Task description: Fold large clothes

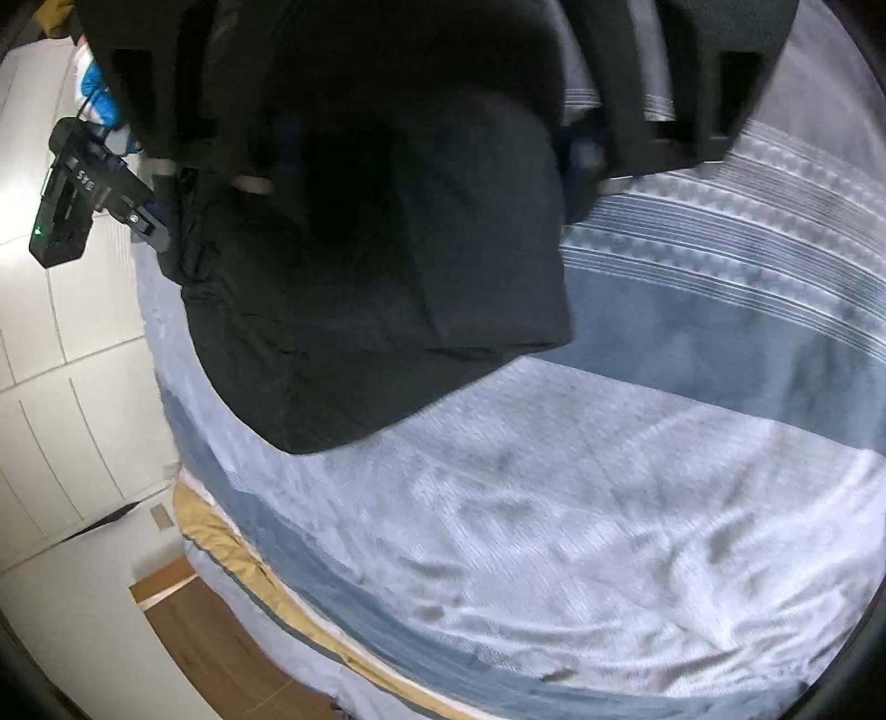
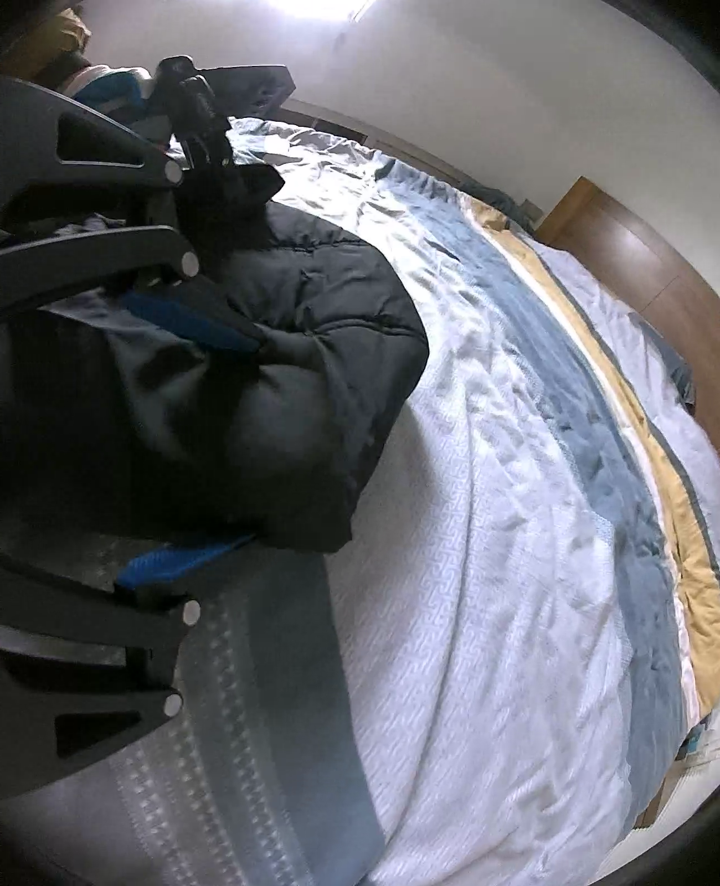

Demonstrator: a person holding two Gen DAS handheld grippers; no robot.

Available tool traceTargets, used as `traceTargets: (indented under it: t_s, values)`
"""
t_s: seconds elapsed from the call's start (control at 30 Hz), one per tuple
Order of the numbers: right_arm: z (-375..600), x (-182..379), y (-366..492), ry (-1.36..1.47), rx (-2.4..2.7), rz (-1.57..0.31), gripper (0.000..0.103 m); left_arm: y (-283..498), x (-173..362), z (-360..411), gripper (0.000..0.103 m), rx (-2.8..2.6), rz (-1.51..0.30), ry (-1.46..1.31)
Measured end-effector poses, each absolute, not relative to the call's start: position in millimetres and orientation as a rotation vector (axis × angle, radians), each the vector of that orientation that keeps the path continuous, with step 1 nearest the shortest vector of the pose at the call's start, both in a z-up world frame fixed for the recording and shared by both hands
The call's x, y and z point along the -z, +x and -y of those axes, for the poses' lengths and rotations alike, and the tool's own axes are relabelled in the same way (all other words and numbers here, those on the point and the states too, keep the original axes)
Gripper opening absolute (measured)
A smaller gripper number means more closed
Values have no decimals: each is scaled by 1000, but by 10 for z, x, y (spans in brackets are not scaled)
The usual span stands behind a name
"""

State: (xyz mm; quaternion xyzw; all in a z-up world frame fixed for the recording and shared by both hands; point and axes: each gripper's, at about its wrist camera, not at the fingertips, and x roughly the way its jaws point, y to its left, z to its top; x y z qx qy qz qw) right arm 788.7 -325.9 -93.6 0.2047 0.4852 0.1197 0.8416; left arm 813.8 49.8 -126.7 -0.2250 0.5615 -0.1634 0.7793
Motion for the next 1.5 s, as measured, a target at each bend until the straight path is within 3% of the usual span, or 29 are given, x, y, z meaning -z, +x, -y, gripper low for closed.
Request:
traceTargets:
  t_s: [0.03,0.07,0.1,0.13,0.23,0.7,1.1,1.3,1.47,1.5]
  values:
    - [3227,917,7906,405,-238,-1020,54,8149,1271,-472,33,348,-1216,-478]
    - [3219,900,7917,386,-235,-1016,42,8135,1254,-443,23,342,-1218,-462]
    - [3192,869,7916,367,-237,-1013,22,8113,1224,-426,20,338,-1212,-453]
    - [3156,821,7897,350,-245,-1007,15,8070,1163,-416,16,339,-1198,-449]
    - [3080,645,7769,279,-274,-985,10,7944,978,-440,12,354,-1159,-445]
    - [3126,-226,6199,176,-375,-882,9,6559,155,-638,12,448,-1019,-436]
    - [3453,343,5190,360,-330,-927,9,5591,622,-672,12,429,-1081,-385]
    - [3498,559,4934,325,-255,-995,10,5375,527,-657,22,421,-1088,-317]
    - [3609,486,4757,277,-217,-1005,10,5204,377,-686,54,414,-1094,-260]
    - [3619,454,4723,264,-214,-1004,10,5158,356,-716,55,413,-1097,-259]
